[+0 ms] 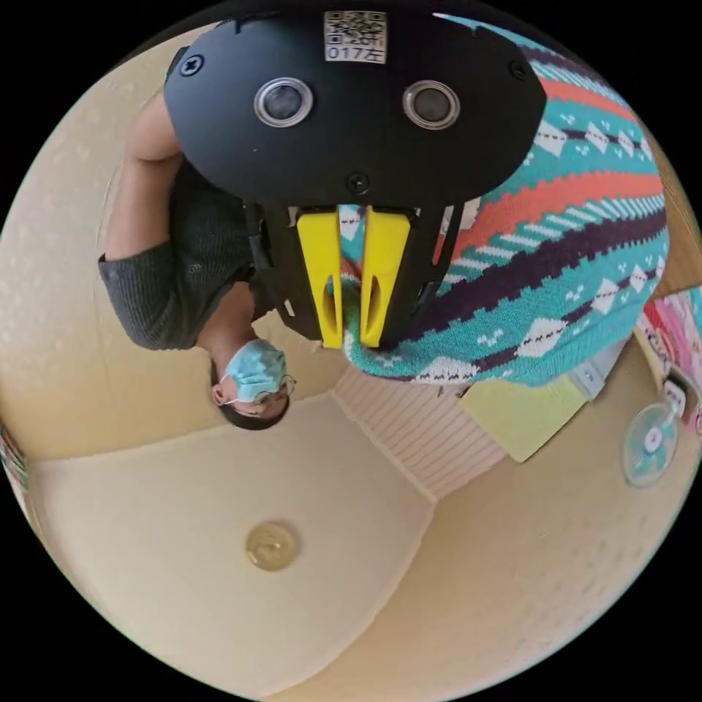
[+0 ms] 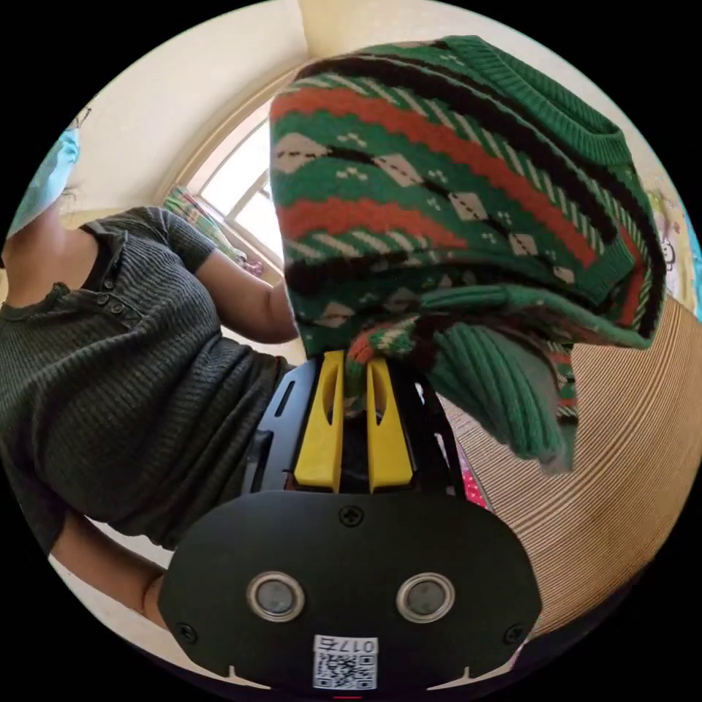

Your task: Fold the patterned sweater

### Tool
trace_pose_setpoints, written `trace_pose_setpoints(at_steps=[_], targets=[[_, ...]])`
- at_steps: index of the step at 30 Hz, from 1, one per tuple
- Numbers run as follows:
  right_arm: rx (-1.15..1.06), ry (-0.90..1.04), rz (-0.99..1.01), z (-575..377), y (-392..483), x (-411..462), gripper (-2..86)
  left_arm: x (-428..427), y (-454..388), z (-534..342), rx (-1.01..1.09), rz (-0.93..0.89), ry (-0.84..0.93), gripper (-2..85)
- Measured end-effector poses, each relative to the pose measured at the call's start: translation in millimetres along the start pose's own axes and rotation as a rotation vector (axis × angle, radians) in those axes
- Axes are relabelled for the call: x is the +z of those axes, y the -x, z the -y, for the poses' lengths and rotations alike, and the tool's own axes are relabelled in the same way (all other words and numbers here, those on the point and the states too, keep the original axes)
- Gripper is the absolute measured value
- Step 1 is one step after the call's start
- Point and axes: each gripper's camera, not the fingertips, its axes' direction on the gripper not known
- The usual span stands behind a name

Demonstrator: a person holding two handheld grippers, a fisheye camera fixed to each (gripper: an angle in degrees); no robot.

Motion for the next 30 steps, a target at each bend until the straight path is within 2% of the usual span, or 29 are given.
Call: trace_pose_setpoints(at_steps=[2,4,9,12,15,17,19,21,25,27,29,30], targets=[[0.005,0.115,-0.21,8.3,12.2,16.0,6.4,4.1,-49.5,32.8,0.135,-0.115,-0.014,4.4],[0.068,0.124,-0.252,8.7,4.5,19.9,7.5,8.4,-97.0,63.0,0.225,-0.181,0.003,4.4],[0.153,-0.132,-0.321,4.1,-11.3,-11.5,6.2,42.1,-216.1,119.5,0.349,-0.209,0.138,4.4],[0.167,-0.28,-0.374,13.4,-17.4,-22.7,10.3,50.7,-254.4,126.8,0.353,-0.23,0.145,4.4],[0.109,-0.235,-0.347,42.5,-33.4,16.1,17.8,63.4,-279.1,122.4,0.365,-0.302,0.133,4.4],[-0.011,-0.109,-0.164,67.5,-38.8,74.2,19.6,74.7,-287.9,119.6,0.366,-0.337,0.123,4.4],[-0.123,-0.077,-0.062,72.9,-30.1,110.0,19.6,83.2,-295.2,119.4,0.368,-0.333,0.114,4.4],[-0.163,-0.109,-0.01,67.7,-30.2,130.9,19.8,88.9,-302.7,123.9,0.35,-0.354,0.11,4.4],[-0.124,-0.299,0.275,33.7,-65.2,152.9,19.6,83.0,-317.7,129.6,0.344,-0.391,0.058,4.3],[-0.099,-0.255,0.221,29.8,-65.6,174.6,19.1,76.0,-321.5,132.7,0.336,-0.404,0.003,4.2],[-0.104,-0.064,0.115,44.7,-53.0,218.8,19.5,76.0,-319.8,135.8,0.325,-0.42,-0.022,4.2],[-0.118,-0.028,0.114,49.6,-49.6,229.1,19.7,78.6,-316.9,138.6,0.316,-0.417,-0.031,4.2]])
